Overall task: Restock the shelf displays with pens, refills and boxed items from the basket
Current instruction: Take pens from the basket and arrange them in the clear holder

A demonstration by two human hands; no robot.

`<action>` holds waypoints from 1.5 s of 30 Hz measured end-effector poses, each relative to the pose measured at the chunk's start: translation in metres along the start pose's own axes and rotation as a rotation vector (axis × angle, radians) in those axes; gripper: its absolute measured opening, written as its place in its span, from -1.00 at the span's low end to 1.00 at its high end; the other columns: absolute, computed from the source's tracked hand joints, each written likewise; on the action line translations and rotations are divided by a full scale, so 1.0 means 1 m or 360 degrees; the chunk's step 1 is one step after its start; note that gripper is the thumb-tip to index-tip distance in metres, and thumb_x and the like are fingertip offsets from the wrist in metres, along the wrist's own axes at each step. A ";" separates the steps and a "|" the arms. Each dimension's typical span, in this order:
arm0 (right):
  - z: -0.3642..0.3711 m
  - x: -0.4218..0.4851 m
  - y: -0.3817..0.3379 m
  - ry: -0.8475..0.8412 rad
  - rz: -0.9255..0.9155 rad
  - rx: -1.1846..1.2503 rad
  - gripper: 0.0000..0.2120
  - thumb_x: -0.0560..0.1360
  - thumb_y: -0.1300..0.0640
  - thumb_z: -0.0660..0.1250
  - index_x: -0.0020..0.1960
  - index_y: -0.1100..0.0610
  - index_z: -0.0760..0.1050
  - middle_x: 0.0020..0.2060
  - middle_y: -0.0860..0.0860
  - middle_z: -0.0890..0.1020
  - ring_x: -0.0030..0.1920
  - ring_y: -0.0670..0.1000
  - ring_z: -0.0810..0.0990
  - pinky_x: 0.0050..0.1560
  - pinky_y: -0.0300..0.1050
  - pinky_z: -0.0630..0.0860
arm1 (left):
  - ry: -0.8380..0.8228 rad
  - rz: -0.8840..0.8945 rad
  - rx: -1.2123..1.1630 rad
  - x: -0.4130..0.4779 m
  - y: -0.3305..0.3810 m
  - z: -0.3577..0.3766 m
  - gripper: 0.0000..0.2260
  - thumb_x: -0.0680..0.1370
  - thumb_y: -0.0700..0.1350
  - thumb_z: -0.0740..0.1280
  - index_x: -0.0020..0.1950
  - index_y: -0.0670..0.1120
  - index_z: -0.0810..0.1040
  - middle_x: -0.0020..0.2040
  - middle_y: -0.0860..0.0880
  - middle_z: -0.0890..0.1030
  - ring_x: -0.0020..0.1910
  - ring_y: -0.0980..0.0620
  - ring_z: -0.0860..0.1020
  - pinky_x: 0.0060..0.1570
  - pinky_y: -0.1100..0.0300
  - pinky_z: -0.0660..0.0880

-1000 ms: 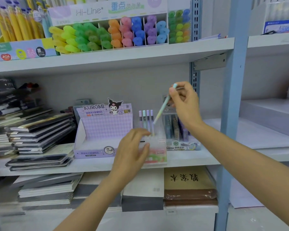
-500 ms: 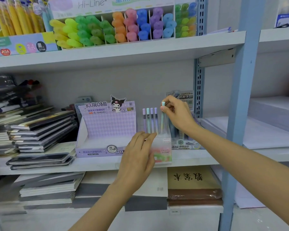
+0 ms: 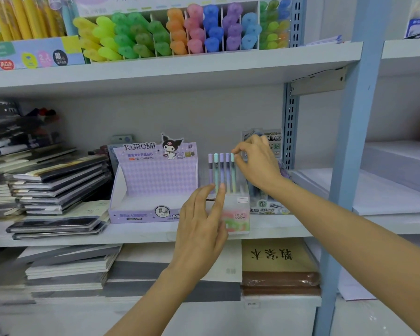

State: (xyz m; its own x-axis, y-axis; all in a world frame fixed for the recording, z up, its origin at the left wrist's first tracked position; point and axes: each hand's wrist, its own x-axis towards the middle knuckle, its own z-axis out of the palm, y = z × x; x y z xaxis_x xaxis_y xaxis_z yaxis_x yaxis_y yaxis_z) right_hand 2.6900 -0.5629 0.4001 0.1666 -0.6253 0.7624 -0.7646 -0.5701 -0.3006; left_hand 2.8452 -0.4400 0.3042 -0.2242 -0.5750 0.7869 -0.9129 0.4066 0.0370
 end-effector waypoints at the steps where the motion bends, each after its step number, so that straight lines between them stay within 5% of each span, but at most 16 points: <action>1: -0.001 0.000 0.001 -0.0055 0.0023 -0.0074 -0.79 0.58 0.13 0.27 0.16 0.12 0.59 0.07 0.13 0.50 0.22 0.13 0.35 0.04 0.05 0.46 | 0.0003 -0.0001 0.0003 0.000 0.001 0.000 -0.34 0.48 -0.20 0.38 0.55 -0.14 0.23 0.41 -0.20 0.35 0.41 -0.18 0.30 0.31 -0.08 0.37; 5: -0.008 -0.008 0.002 -0.0360 0.0112 -0.0096 -0.60 0.63 -0.01 0.17 0.45 0.03 0.37 0.23 0.16 0.43 0.33 0.16 0.28 0.25 0.08 0.38 | -0.0024 -0.0016 -0.0017 0.001 0.005 -0.004 -0.35 0.50 -0.18 0.36 0.55 -0.12 0.21 0.43 -0.20 0.33 0.43 -0.19 0.29 0.32 -0.10 0.36; 7: -0.013 -0.021 -0.002 -0.0267 0.0094 0.0109 -0.56 0.64 -0.01 0.15 0.50 0.04 0.28 0.23 0.11 0.43 0.32 0.09 0.32 0.26 0.03 0.37 | -0.0012 -0.0043 -0.0021 -0.002 0.005 -0.007 -0.37 0.52 -0.15 0.34 0.56 -0.08 0.19 0.47 -0.19 0.25 0.47 -0.18 0.22 0.40 -0.08 0.28; 11: -0.030 -0.074 -0.019 0.0142 -0.0199 0.0640 -0.73 0.63 0.14 0.19 0.30 0.15 0.45 0.06 0.02 0.53 0.06 -0.02 0.48 0.09 -0.06 0.46 | 0.0224 -0.0070 0.0024 -0.025 0.001 -0.006 -0.46 0.50 -0.12 0.21 0.50 -0.09 0.29 0.36 -0.14 0.24 0.35 -0.19 0.27 0.37 -0.01 0.15; 14: -0.025 -0.145 -0.022 -0.0009 -0.0466 0.0734 -0.82 0.62 0.14 0.17 0.11 0.12 0.53 -0.09 -0.07 0.56 -0.07 -0.11 0.52 -0.06 -0.27 0.42 | 0.0296 -0.0024 0.0007 -0.068 -0.007 0.008 -0.58 0.47 -0.16 0.21 0.35 -0.08 0.39 0.21 -0.12 0.31 0.16 -0.14 0.34 0.22 0.01 0.25; 18: 0.021 -0.244 -0.004 -0.0537 -0.0339 0.0788 -0.83 0.61 0.13 0.20 0.02 0.11 0.57 -0.15 -0.20 0.54 -0.19 -0.20 0.50 -0.18 -0.30 0.43 | -0.0224 0.0024 0.0027 -0.141 -0.019 0.042 -0.67 0.38 -0.28 0.38 0.14 -0.11 0.55 0.08 -0.12 0.45 -0.02 -0.11 0.42 -0.05 0.06 0.37; 21: 0.069 -0.300 0.024 -0.0993 -0.0072 0.0700 -0.85 0.61 0.15 0.23 0.05 0.10 0.58 -0.13 -0.16 0.58 -0.21 -0.19 0.48 -0.18 -0.30 0.40 | -0.0778 -0.0208 -0.0128 -0.206 -0.026 0.069 -0.70 0.38 -0.30 0.44 0.09 -0.13 0.60 0.04 -0.13 0.53 -0.07 -0.14 0.53 -0.15 0.02 0.48; 28: 0.152 -0.395 0.063 -0.2068 0.0073 0.0308 -0.67 0.61 -0.01 0.21 0.35 0.03 0.38 0.17 -0.01 0.52 0.04 -0.04 0.52 0.04 -0.14 0.45 | -0.1597 -0.0906 -0.0177 -0.369 -0.032 0.109 -0.60 0.65 0.00 0.16 0.49 0.00 0.25 0.56 -0.02 0.15 0.50 0.01 0.20 0.41 0.17 0.21; 32: 0.167 -0.435 0.063 -0.2387 -0.0011 0.0200 -0.66 0.60 -0.01 0.22 0.29 0.15 0.36 0.05 0.05 0.55 -0.09 0.04 0.49 -0.07 -0.09 0.44 | -0.1932 -0.0940 -0.0154 -0.420 -0.027 0.117 -0.48 0.68 0.04 0.08 0.59 -0.07 0.01 0.61 -0.02 -0.02 0.58 0.02 -0.01 0.50 0.17 0.03; 35: 0.170 -0.463 0.061 -0.2542 0.0051 0.0166 -0.69 0.58 0.02 0.24 0.24 0.19 0.39 0.03 0.14 0.57 -0.05 0.13 0.54 -0.03 0.03 0.51 | -0.1899 -0.0914 -0.0119 -0.442 -0.018 0.124 -0.48 0.68 0.02 0.05 0.59 -0.08 -0.03 0.60 0.01 -0.03 0.58 0.00 -0.13 0.51 0.19 0.02; 41: 0.169 -0.543 0.054 -0.2632 0.0287 0.0136 -0.62 0.56 -0.12 0.26 0.20 0.14 0.37 0.05 0.08 0.53 -0.01 0.07 0.50 -0.13 -0.08 0.39 | -0.1753 -0.1003 -0.0173 -0.455 -0.005 0.124 -0.49 0.67 -0.08 0.07 0.59 -0.13 0.01 0.60 -0.04 -0.03 0.58 -0.05 -0.18 0.50 0.15 0.06; 45: 0.173 -0.566 0.053 -0.2517 0.0421 0.0231 -0.58 0.57 -0.15 0.24 0.24 0.15 0.35 0.08 0.08 0.52 -0.08 -0.05 0.41 -0.15 -0.15 0.30 | -0.1529 -0.0851 -0.0325 -0.447 0.001 0.117 -0.58 0.46 -0.32 0.38 0.32 -0.27 0.49 0.34 -0.25 0.48 0.38 -0.30 0.40 0.31 -0.11 0.41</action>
State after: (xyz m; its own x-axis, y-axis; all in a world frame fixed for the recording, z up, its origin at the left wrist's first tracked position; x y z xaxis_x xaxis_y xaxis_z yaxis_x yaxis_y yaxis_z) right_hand 2.6629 -0.3313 -0.1461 0.5602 -0.5533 -0.6164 -0.8278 -0.3475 -0.4404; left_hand 2.9041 -0.2659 -0.1196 -0.0705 -0.9845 -0.1604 -0.9174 0.0009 0.3980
